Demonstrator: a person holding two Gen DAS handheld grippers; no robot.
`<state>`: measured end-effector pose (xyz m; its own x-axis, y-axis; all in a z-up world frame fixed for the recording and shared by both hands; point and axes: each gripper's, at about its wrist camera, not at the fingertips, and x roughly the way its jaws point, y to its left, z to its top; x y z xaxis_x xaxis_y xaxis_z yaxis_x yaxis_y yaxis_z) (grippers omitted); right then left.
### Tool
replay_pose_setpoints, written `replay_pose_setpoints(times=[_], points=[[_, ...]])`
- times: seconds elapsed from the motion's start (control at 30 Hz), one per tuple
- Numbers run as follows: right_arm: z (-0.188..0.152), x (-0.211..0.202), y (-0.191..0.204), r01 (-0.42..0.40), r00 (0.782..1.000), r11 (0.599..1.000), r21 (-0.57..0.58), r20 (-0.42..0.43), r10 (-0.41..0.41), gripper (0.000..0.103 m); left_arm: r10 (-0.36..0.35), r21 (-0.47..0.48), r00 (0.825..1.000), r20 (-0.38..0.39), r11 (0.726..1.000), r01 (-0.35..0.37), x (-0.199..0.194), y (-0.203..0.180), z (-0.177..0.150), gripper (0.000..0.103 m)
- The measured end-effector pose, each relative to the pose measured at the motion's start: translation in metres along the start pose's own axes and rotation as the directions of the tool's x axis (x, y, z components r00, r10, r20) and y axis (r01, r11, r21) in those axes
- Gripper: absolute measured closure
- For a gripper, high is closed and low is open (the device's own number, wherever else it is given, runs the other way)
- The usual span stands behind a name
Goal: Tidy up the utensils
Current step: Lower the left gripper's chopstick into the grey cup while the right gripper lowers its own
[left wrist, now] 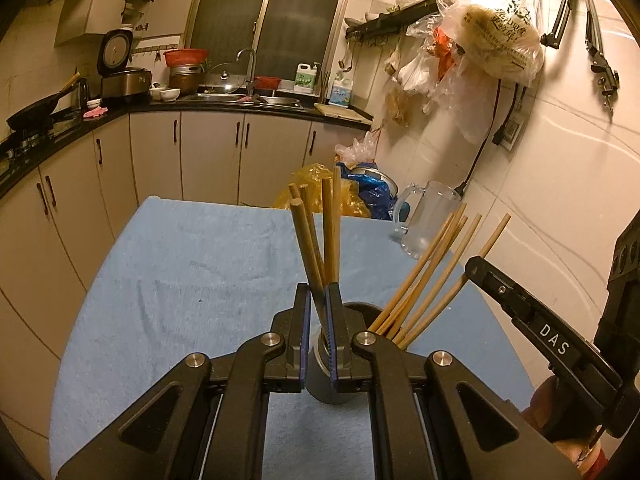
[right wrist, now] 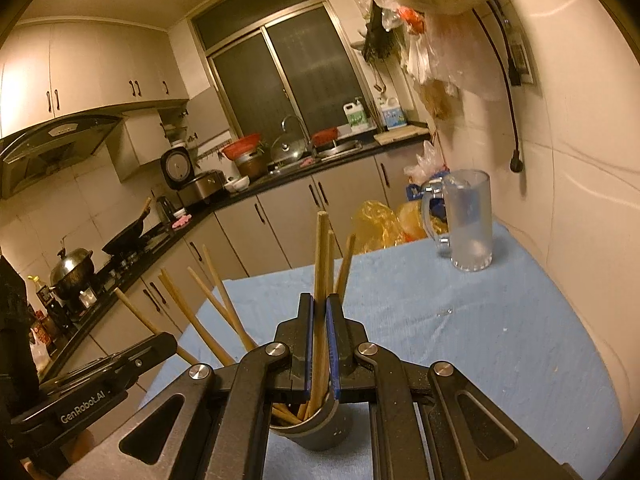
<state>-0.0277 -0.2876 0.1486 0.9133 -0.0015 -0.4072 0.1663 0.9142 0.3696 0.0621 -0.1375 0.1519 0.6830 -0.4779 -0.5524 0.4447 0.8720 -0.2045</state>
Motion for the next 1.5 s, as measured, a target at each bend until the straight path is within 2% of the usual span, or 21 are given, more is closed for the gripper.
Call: replay_pose_setpoints(times=[0.7,1.5], points=[[-0.006,0.01,0.0,0.006,1.0,1.0,-0.002,-0.024,-0.006,0.096,0.021,-0.005,0.999,-0.04,1.0,-0.021,0.017,0.005,-0.007,0.094],[-0.008,0.019,0.008,0.002,0.999,1.0,-0.007,-0.032,-0.003,0.096,0.03,-0.017,0.999,-0.036,0.999,-0.031,0.024,0.01,-0.008,0.094]])
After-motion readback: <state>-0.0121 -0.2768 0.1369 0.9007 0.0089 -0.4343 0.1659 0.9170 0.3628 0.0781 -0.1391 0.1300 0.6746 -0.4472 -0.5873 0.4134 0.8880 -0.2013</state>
